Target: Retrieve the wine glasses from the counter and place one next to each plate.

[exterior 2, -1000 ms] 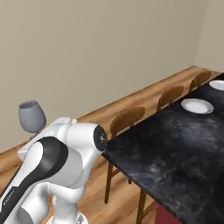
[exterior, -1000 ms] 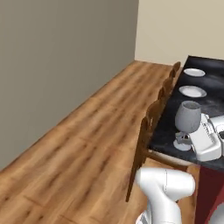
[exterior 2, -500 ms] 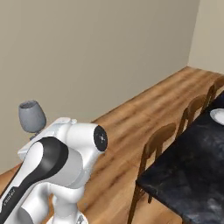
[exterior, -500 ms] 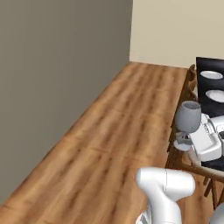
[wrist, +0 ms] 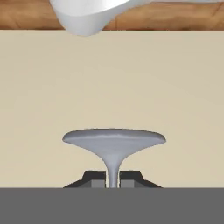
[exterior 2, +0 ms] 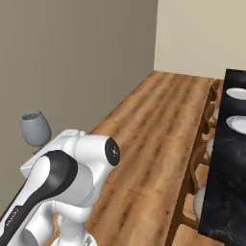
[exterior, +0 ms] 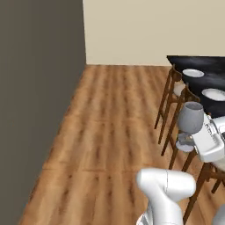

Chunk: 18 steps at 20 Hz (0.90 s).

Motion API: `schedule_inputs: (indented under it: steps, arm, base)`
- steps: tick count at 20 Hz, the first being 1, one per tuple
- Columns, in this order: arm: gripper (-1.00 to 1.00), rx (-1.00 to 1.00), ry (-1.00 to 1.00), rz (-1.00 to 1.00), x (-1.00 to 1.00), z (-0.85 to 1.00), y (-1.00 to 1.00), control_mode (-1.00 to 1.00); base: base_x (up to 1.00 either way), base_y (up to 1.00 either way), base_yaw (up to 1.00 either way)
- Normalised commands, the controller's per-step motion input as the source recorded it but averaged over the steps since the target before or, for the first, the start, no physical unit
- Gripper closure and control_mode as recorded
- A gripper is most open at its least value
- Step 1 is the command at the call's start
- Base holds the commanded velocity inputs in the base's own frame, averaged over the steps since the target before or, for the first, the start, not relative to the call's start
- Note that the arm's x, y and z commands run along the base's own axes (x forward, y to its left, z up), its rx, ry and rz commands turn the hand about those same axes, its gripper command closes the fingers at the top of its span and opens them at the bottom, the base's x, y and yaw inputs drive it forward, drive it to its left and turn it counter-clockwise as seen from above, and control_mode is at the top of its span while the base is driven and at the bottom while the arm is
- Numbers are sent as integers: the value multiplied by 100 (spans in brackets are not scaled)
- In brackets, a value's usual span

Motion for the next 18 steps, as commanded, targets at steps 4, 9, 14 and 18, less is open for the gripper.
schedule_inputs:
  steps: [4, 9, 14, 18]
  arm:
    - [100, 0, 0, 0, 0, 0, 0, 100]
    - [100, 0, 0, 0, 0, 0, 0, 100]
    - [100, 0, 0, 0, 0, 0, 0, 100]
    - [100, 0, 0, 0, 0, 0, 0, 100]
  base:
    - [100, 81, -69]
    - [100, 78, -71]
    - [93, 71, -76]
    - [86, 67, -78]
